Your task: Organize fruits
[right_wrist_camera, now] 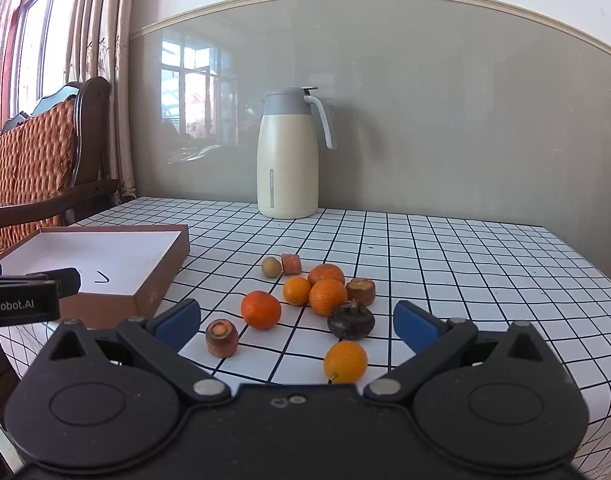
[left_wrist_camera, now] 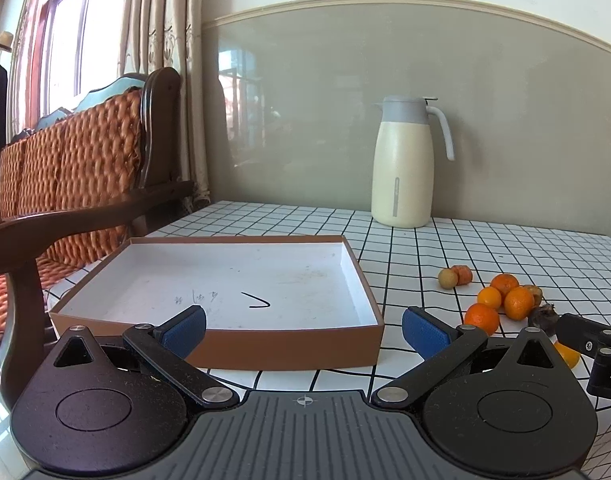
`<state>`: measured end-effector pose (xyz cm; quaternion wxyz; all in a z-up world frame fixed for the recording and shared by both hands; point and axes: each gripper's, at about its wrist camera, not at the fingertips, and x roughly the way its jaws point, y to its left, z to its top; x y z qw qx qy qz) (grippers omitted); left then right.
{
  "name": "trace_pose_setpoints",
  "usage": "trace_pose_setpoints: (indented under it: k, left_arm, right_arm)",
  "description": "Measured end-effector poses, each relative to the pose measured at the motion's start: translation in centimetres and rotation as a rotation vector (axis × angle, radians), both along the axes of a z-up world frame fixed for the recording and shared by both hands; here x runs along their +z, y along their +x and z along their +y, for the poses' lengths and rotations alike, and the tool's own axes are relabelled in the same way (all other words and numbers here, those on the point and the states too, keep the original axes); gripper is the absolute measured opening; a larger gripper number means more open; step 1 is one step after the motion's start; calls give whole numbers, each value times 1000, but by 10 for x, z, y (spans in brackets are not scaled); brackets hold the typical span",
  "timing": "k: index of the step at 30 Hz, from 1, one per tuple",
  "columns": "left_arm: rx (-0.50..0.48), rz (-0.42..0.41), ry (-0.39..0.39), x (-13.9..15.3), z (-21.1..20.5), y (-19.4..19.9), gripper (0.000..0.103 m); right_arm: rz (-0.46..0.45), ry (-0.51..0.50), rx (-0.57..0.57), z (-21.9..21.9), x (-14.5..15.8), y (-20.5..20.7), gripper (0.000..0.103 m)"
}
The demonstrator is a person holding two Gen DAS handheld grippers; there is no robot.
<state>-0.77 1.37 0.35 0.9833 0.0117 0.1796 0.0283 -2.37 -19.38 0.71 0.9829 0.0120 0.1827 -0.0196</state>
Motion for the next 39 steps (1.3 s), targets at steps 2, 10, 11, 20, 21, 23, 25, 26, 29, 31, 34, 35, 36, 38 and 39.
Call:
trace_pose_setpoints:
  k: [2, 10, 11, 20, 21, 23, 25, 26, 29, 31, 34, 35, 36, 38, 39]
  left_arm:
    - [-2, 1, 2, 0, 0, 1, 103]
    - [-5, 2, 11, -1, -2, 0, 103]
    - [-5, 2, 11, -1, -2, 0, 103]
    - [-9, 1, 12, -2, -2, 1, 103]
    - [-11, 2, 13, -2, -2, 1, 103]
    - [-14, 3, 15, -3, -4, 1, 103]
    - [-17, 4, 16, -3, -5, 1, 103]
    - [-19, 5, 16, -3, -4, 1, 103]
    - [-21, 6, 21, -4, -6, 1, 103]
    - [-21, 4, 22, -3, -6, 0, 103]
    - [-21, 2, 21, -3, -6, -1, 103]
    - [-21, 2, 21, -3, -6, -1, 103]
    - [-20, 1, 22, -3, -6, -1, 103]
    - [-20, 1, 22, -2, -6, -1, 103]
    - [-22, 0, 21, -2, -6, -1, 103]
  right_arm:
    - [0, 0, 0, 0, 0, 0, 97]
    - [4, 3, 1, -1, 0, 0, 97]
    - [5, 3, 1, -1, 0, 0, 97]
    - [5, 1, 0, 0, 0, -1, 97]
    - [5, 2, 0, 0, 0, -1, 97]
    - [6, 5, 0, 0, 0, -1, 97]
    - [7, 7, -1, -1, 0, -1, 97]
    - [7, 8, -1, -1, 0, -1, 97]
    - [8, 16, -2, -3, 0, -1, 97]
    - [7, 21, -3, -3, 0, -1, 97]
    - [6, 24, -2, -4, 0, -1, 97]
    - [6, 24, -1, -4, 0, -1, 97]
    - [6, 23, -1, -4, 0, -1, 97]
    - [7, 24, 0, -4, 0, -1, 97]
    - [6, 25, 1, -4, 0, -1, 97]
